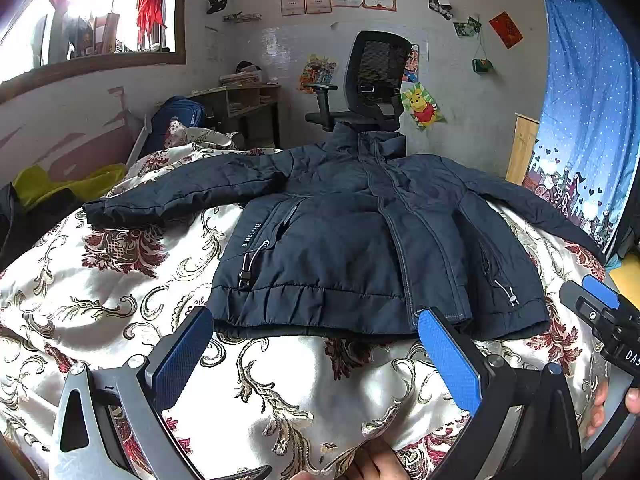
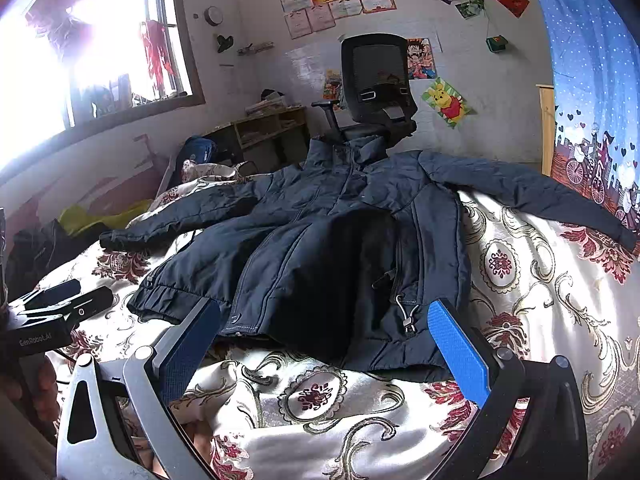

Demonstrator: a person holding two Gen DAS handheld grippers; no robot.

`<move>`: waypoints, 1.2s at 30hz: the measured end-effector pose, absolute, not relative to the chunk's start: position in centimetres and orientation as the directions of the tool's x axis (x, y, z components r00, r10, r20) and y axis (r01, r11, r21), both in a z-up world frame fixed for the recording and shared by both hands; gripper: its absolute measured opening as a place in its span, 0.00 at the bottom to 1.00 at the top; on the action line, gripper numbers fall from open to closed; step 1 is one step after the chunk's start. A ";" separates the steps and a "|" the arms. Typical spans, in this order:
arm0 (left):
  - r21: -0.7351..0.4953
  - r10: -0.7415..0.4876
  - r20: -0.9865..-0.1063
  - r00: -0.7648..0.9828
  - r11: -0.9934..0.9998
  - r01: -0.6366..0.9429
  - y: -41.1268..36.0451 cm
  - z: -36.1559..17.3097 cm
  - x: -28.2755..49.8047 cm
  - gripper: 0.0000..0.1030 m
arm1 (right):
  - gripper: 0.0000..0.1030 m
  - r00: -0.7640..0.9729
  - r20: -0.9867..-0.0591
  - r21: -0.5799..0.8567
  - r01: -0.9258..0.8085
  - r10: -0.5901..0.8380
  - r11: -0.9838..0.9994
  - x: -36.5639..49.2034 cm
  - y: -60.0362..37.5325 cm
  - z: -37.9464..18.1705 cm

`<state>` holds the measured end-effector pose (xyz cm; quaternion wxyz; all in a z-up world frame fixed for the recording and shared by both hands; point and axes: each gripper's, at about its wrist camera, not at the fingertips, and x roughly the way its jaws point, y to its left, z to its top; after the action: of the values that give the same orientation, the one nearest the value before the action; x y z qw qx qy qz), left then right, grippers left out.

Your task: Fold large clothes

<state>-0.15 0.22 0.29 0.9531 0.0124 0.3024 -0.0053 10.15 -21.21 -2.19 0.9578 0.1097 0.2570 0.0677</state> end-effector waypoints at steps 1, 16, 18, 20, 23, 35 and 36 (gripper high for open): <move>0.020 -0.003 -0.577 0.817 1.000 0.018 0.2 0.3 -0.1 1.00 | 0.99 0.859 -0.477 0.245 -0.073 0.186 0.967 10.1 -21.2 -2.2; 0.021 -0.002 -0.576 0.817 1.000 0.018 0.2 0.3 -0.2 1.00 | 0.99 0.859 -0.476 0.246 -0.073 0.186 0.966 10.1 -21.3 -2.2; 0.021 -0.002 -0.576 0.817 1.000 0.018 0.2 0.3 -0.2 1.00 | 0.99 0.859 -0.477 0.247 -0.073 0.187 0.966 10.1 -21.3 -2.2; 0.021 -0.002 -0.576 0.817 1.000 0.017 0.3 0.3 -0.2 1.00 | 0.99 0.859 -0.476 0.247 -0.073 0.186 0.966 10.1 -21.3 -2.2; 0.021 -0.002 -0.576 0.817 1.000 0.017 0.2 0.3 -0.2 1.00 | 0.99 0.859 -0.476 0.247 -0.073 0.186 0.966 10.1 -21.3 -2.2; 0.024 -0.001 -0.577 0.817 1.000 0.017 0.2 0.3 -0.2 1.00 | 0.99 0.858 -0.478 0.248 -0.072 0.186 0.966 10.0 -21.3 -2.4; 0.023 -0.001 -0.577 0.817 1.000 0.017 0.2 0.3 -0.2 1.00 | 0.99 0.858 -0.479 0.246 -0.071 0.185 0.967 10.0 -21.3 -2.4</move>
<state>-0.17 0.22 0.32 0.9529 0.0137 0.3028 -0.0048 10.01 -21.29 -2.45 0.9574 0.1107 0.2581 0.0668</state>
